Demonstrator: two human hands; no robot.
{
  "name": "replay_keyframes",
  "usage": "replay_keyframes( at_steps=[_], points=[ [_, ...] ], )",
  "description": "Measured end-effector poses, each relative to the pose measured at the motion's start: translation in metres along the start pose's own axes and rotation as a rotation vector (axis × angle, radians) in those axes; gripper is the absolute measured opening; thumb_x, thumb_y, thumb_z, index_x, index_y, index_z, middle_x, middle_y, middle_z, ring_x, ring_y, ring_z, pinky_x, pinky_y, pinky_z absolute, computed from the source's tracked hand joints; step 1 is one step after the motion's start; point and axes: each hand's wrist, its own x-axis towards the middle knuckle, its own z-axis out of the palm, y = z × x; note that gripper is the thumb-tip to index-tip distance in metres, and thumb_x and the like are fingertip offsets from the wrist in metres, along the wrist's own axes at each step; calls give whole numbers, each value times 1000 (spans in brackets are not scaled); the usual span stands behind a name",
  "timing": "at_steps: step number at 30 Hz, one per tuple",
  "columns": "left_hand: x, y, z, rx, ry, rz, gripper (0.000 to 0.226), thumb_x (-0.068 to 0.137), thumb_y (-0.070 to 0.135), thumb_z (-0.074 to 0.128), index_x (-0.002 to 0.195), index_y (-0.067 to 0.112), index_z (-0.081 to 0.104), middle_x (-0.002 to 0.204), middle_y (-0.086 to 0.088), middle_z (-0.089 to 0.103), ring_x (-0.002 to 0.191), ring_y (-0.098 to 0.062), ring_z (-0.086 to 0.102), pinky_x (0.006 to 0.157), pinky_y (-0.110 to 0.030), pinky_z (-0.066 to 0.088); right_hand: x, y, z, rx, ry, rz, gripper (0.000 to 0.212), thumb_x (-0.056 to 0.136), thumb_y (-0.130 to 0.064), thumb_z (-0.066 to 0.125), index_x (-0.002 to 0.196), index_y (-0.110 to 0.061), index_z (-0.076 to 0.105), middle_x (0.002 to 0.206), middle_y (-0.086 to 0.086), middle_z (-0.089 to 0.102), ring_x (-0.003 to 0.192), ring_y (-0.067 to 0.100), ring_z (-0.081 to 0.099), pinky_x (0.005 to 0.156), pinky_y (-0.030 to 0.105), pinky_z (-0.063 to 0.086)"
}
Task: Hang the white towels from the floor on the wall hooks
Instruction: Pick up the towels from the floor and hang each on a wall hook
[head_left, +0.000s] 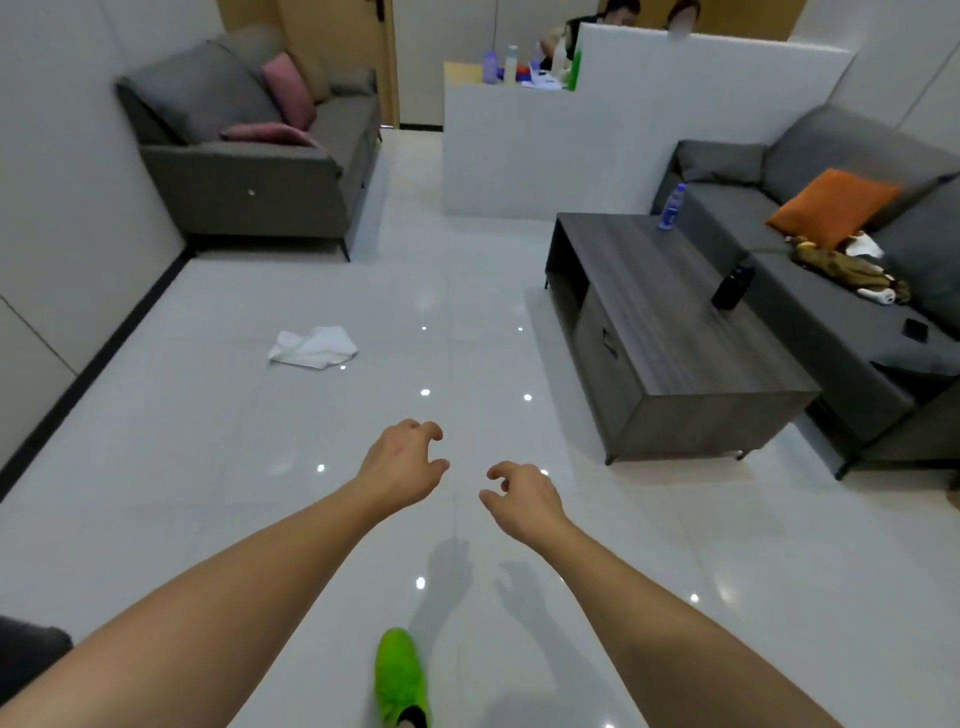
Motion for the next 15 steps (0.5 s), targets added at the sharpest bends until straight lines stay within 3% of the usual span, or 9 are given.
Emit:
replay_keyframes(
  at_steps=[4,8,15],
  points=[
    [80,-49,-37,-12,-19,-49,46,92,40,61,133,23,54,132,-2,53,113,-22,56,93,-32,46,87,-63,4,-2,-43,-6,42,92,-37,62,132,-25,59,127,0,60,104,16,62,78,22,44],
    [157,-92,-83,-14,-8,-83,45,91,39,62,133,22,54,130,-3,54,112,-22,56,90,-30,45,161,-121,5,22,-71,-35,40,92,-37,61,130,-25,60,100,-7,59,73,3,53,64,17,40],
    [270,-162,-128,-41,0,-175,44,91,41,61,132,23,55,131,-1,54,114,-21,56,87,-29,43,288,-197,19,-47,-174,-30,42,92,-38,60,131,-23,60,128,3,58,114,19,58,93,29,48]
  ],
)
